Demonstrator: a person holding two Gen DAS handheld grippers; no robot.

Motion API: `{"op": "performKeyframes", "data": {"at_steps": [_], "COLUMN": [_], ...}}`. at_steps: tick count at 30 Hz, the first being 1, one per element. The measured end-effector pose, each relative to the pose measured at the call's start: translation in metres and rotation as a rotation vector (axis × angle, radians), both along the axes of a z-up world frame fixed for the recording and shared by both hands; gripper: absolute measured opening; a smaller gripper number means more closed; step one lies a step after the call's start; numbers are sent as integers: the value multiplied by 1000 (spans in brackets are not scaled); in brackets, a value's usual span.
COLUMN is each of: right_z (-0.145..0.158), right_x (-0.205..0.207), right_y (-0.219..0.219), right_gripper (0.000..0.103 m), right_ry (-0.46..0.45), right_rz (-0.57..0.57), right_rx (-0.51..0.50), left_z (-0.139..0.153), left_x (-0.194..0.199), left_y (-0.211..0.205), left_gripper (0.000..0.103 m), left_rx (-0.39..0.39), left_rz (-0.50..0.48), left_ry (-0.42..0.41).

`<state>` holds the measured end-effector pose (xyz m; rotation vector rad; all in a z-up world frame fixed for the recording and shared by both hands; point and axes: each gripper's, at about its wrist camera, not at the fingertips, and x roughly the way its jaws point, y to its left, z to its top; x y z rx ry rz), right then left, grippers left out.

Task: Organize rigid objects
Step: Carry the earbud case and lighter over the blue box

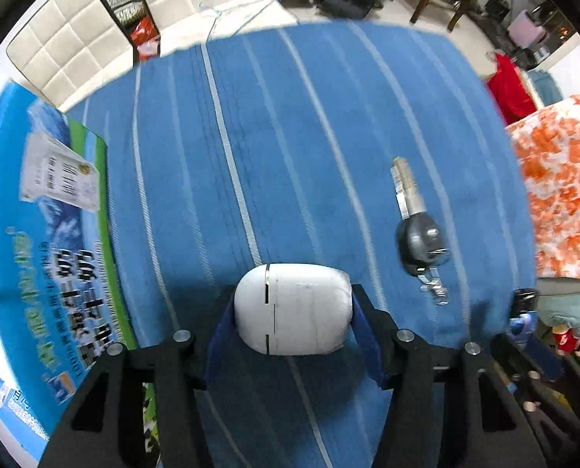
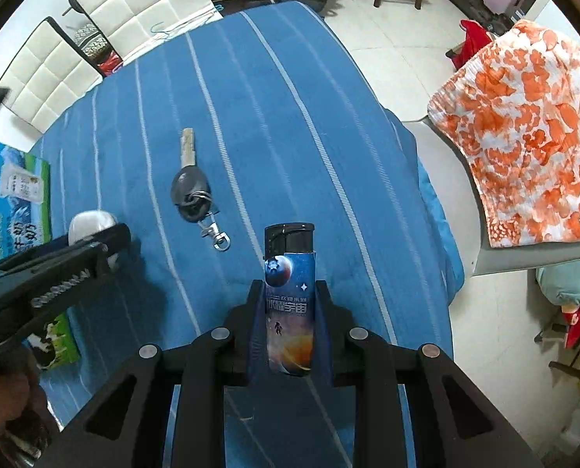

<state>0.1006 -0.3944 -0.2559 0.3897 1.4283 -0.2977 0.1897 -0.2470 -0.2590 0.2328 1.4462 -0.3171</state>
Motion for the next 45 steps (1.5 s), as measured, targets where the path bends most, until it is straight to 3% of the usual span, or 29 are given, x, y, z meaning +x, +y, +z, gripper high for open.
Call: {"op": "performKeyframes", "data": {"at_steps": [5, 11, 17, 23, 31, 39, 45], "right_z": [25, 89, 136, 156, 178, 182, 170], "right_x": [-7, -12, -8, 0, 9, 23, 38], "right_y": [13, 48, 119, 196, 270, 307, 318], "right_gripper": [26, 26, 26, 26, 26, 26, 26], "right_ry": [-31, -147, -231, -265, -307, -318, -301], "right_rz": [27, 66, 145, 231, 314, 330, 327], "right_rx": [-10, 3, 4, 16, 14, 7, -6], "left_z": [46, 114, 158, 182, 197, 201, 187], "left_x": [-13, -22, -27, -31, -37, -33, -20], "left_y": [17, 72, 132, 204, 262, 299, 324], "left_gripper": [54, 54, 54, 54, 54, 54, 54], "left_rx": [-75, -191, -165, -134, -136, -143, -142], "left_rz": [-1, 32, 64, 144, 228, 244, 266], "left_ry": [-96, -196, -310, -373, -413, -426, -403]}}
